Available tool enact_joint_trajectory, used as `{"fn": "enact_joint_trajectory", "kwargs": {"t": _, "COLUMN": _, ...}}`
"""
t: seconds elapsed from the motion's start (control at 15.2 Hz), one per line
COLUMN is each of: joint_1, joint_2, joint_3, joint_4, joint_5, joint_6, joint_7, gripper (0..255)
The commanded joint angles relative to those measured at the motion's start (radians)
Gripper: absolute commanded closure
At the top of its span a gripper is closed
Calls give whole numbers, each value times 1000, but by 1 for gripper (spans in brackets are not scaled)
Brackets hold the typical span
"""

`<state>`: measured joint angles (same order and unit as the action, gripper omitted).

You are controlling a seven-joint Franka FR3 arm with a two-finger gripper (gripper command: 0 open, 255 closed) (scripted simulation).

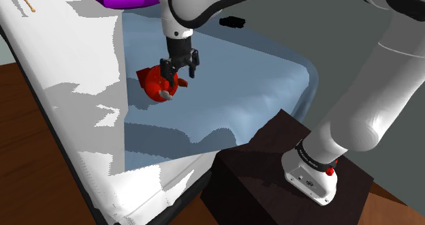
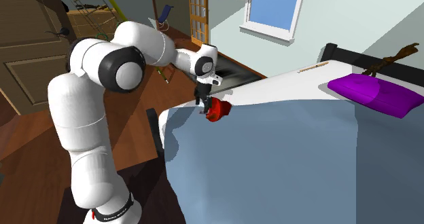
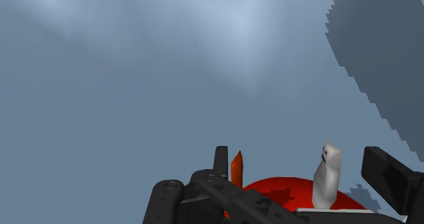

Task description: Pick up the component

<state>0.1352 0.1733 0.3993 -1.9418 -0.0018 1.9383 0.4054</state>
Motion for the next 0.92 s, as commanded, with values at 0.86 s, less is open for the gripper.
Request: {"fn": "enact_joint_trajectory", "kwargs": {"t": 0.86, "joint_1": 80, "joint_2": 297, "joint_3": -14, "joint_4": 207, "joint_5": -105, "joint_6": 69, "joint_7": 95, "gripper": 0}}
